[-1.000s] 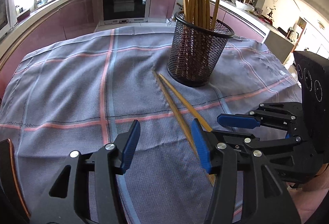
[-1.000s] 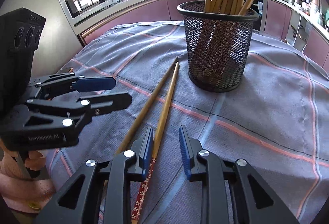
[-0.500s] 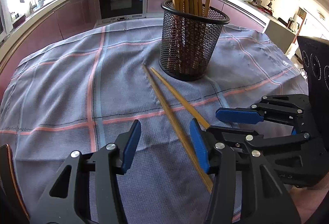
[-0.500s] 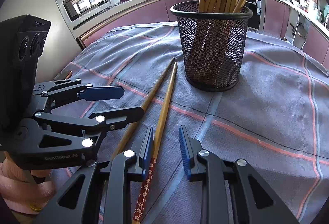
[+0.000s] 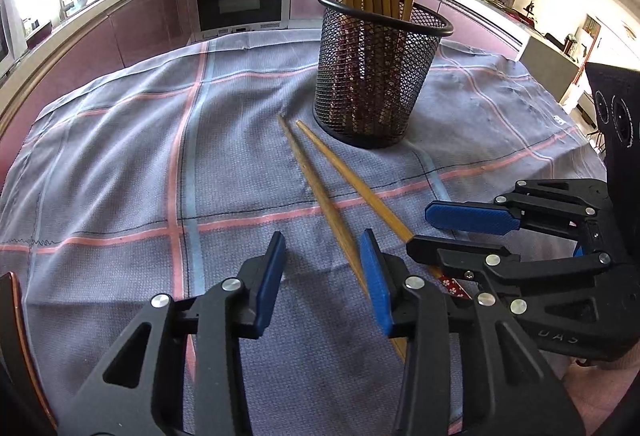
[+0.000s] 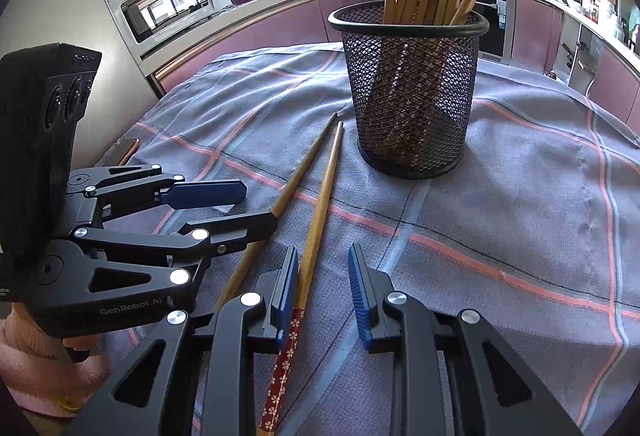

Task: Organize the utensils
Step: 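Lower the right tool onto a wooden chopstick and close while the left tool grasps another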

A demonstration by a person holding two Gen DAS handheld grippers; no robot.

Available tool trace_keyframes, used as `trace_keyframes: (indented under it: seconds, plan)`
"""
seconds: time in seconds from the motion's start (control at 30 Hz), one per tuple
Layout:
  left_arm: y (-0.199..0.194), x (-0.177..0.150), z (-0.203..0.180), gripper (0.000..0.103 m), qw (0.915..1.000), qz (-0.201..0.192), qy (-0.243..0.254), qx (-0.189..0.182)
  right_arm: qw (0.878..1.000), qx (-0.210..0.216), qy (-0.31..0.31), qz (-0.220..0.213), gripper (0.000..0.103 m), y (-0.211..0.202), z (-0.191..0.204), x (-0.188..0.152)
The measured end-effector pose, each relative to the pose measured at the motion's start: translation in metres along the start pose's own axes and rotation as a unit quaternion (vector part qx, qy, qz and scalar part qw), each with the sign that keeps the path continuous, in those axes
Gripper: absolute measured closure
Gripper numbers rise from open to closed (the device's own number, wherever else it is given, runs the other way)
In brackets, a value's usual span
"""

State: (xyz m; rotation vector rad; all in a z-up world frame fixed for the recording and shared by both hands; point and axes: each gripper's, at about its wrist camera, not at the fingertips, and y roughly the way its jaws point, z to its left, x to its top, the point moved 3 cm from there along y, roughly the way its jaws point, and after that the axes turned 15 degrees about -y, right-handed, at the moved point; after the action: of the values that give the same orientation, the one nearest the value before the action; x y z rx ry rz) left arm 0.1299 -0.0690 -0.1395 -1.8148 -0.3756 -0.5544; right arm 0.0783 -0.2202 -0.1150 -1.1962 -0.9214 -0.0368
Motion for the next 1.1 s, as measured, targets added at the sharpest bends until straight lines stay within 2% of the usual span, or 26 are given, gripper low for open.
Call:
trace_keyframes:
  seconds: [0.13, 0.43, 0.53, 0.6, 0.67, 0.77, 1.1]
  plan:
    - [-0.003, -0.002, 0.001, 0.071, 1.0000, -0.001, -0.006, 0.004, 1.000, 0.000, 0.000, 0.000, 0.079, 0.001, 0.000, 0.001]
    - [-0.011, -0.013, -0.002, 0.089, 0.9999, 0.002, -0.009, 0.006, 1.000, -0.002, 0.001, -0.002, 0.079, 0.002, -0.001, 0.004]
    - [-0.014, -0.016, -0.001, 0.087, 0.9999, 0.005, -0.006, 0.006, 1.000, -0.005, -0.001, -0.001, 0.079, 0.004, -0.001, 0.007]
    - [-0.016, -0.014, 0.001, 0.075, 0.9999, -0.001, -0.006, 0.011, 1.000, -0.007, -0.004, -0.001, 0.079, 0.006, 0.000, 0.009]
    - [-0.014, -0.010, 0.003, 0.074, 0.9999, -0.003, -0.007, 0.014, 1.000, -0.008, -0.009, -0.001, 0.079, 0.009, 0.002, 0.013]
    - [-0.007, -0.002, 0.009, 0.074, 0.9997, 0.000, -0.015, 0.018, 1.000, -0.015, -0.018, 0.001, 0.079, 0.015, 0.004, 0.019]
    - [0.010, 0.013, 0.009, 0.076, 0.9996, 0.003, -0.011, 0.026, 0.999, -0.031, -0.024, 0.003, 0.092, 0.026, 0.001, 0.029]
